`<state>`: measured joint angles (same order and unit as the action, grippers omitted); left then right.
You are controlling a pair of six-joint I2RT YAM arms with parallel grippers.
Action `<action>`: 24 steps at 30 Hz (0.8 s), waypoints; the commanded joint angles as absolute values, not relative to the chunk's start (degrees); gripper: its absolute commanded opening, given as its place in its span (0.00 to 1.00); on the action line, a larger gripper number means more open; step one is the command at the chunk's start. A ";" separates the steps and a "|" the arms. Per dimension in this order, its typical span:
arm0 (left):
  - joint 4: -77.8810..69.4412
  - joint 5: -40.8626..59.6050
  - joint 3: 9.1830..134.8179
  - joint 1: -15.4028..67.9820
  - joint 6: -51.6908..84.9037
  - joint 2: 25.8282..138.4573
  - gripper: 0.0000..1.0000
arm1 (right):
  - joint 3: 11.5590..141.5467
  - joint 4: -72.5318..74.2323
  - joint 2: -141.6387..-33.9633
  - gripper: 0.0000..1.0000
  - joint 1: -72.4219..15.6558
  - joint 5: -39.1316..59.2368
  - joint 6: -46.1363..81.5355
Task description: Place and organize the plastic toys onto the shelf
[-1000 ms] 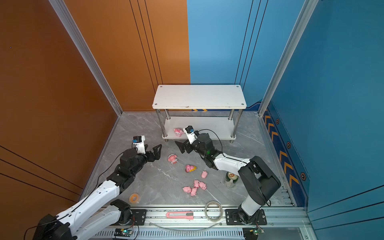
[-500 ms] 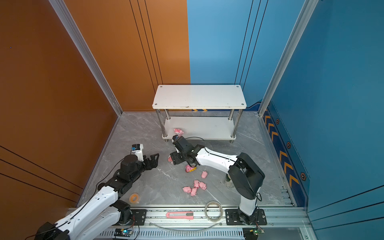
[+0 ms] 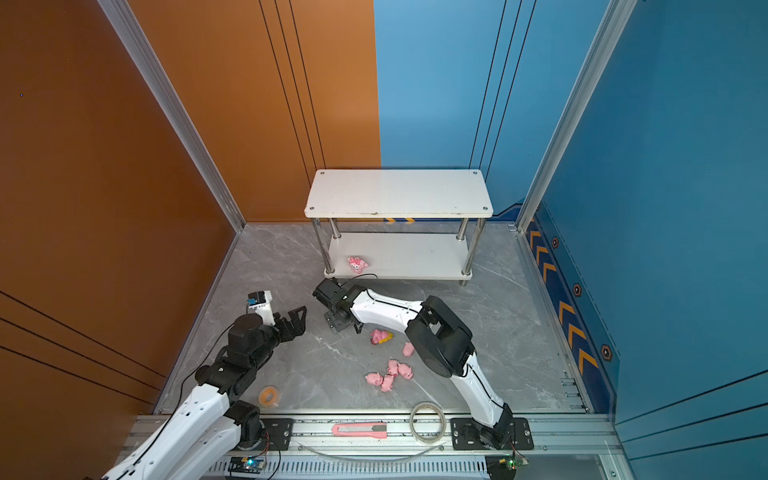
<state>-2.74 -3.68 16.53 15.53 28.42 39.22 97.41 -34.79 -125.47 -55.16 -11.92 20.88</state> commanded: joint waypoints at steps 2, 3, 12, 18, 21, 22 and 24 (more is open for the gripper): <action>-2.78 -1.47 15.05 14.41 29.10 39.96 0.97 | 101.21 -38.67 -128.84 0.83 -54.85 -12.03 19.51; -3.17 -1.20 14.84 14.34 29.20 40.18 0.97 | 101.68 -38.67 -129.30 0.82 -54.68 -11.72 19.23; -5.86 0.44 14.48 13.98 29.99 42.77 0.97 | 104.68 -37.66 -131.08 0.53 -53.08 -5.30 18.41; -7.71 3.33 14.18 14.10 29.42 44.53 0.97 | 100.51 -37.63 -128.31 0.54 -52.60 -2.63 20.18; -7.82 5.47 14.95 14.75 27.23 46.91 0.96 | 95.54 -35.02 -125.04 0.72 -51.37 3.53 23.63; -7.82 5.81 15.19 15.38 26.64 47.83 0.96 | 92.99 -33.17 -123.23 0.76 -50.91 5.49 24.87; -7.91 6.13 15.94 16.71 25.36 50.18 0.96 | 87.99 -29.31 -119.54 0.78 -49.83 9.60 27.66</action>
<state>-7.09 3.64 15.03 15.42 28.10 48.27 92.71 -31.83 -123.90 -51.35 2.20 22.83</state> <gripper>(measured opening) 0.962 0.772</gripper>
